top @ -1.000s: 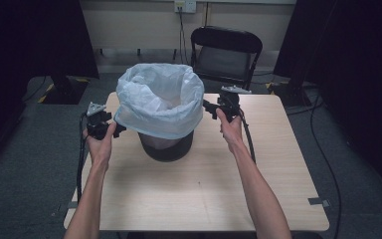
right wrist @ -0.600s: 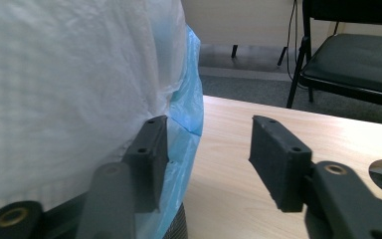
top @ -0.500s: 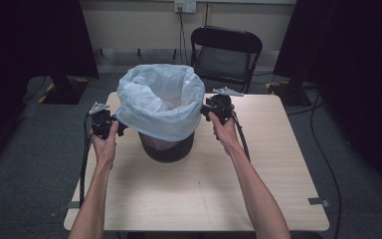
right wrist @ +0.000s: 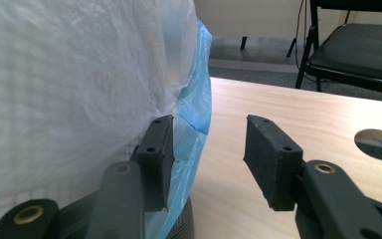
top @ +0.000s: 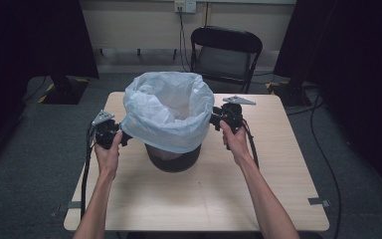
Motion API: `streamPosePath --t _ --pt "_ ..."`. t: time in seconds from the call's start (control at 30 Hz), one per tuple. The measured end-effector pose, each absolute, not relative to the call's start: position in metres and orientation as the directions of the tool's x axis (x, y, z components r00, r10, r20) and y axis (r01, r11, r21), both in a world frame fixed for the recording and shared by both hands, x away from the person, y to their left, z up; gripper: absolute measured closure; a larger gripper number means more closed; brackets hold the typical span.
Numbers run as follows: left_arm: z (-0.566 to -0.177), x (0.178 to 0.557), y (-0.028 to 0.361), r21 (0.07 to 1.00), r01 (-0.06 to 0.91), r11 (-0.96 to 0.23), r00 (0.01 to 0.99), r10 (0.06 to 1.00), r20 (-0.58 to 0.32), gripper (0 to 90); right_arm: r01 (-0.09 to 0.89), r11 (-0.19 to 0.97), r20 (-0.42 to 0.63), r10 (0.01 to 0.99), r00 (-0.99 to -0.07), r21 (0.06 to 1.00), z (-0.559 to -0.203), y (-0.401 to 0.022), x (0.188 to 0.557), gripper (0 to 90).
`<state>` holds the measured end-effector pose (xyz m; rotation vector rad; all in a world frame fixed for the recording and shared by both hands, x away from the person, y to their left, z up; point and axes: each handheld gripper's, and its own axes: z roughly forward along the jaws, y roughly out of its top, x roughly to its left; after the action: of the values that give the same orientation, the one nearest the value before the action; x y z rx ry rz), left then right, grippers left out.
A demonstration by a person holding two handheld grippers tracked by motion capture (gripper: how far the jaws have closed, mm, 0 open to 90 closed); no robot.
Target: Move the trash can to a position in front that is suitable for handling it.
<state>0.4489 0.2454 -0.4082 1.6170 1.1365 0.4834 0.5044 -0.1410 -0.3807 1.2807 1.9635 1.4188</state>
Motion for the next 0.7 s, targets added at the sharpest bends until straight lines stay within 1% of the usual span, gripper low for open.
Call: streamPosePath --t 0.1,0.23,0.3,0.4,0.5,0.6,0.7 --pt "-0.406 0.443 0.24 0.902 0.432 -0.01 0.467 0.858 -0.213 46.9 0.436 0.058 0.19 0.842 -0.505 0.898 -0.382 -0.147 0.497 54.2" --pt "-0.404 0.437 0.236 0.895 0.446 -0.027 0.481 0.85 -0.214 46.0 0.435 0.112 0.145 0.845 -0.515 0.893 -0.379 -0.152 0.487 52.4" --pt "-0.405 0.434 0.234 0.897 0.44 -0.028 0.485 0.849 -0.211 46.4 0.429 0.117 0.139 0.843 -0.52 0.896 -0.38 -0.156 0.48 52.3" --pt "-0.405 0.429 0.23 0.896 0.443 -0.02 0.493 0.841 -0.225 46.8 0.419 0.11 0.149 0.83 -0.538 0.901 -0.382 -0.163 0.471 51.6" --pt "-0.406 0.423 0.226 0.896 0.443 -0.023 0.509 0.829 -0.23 48.2 0.435 0.093 0.176 0.824 -0.538 0.896 -0.382 -0.171 0.462 50.6" --pt "-0.404 0.418 0.22 0.896 0.44 -0.053 0.522 0.827 -0.208 48.3 0.455 0.081 0.197 0.824 -0.531 0.887 -0.382 -0.18 0.451 49.7" --pt "-0.404 0.41 0.215 0.899 0.435 -0.051 0.532 0.82 -0.211 48.6 0.454 0.076 0.204 0.82 -0.535 0.888 -0.383 -0.186 0.442 49.9"
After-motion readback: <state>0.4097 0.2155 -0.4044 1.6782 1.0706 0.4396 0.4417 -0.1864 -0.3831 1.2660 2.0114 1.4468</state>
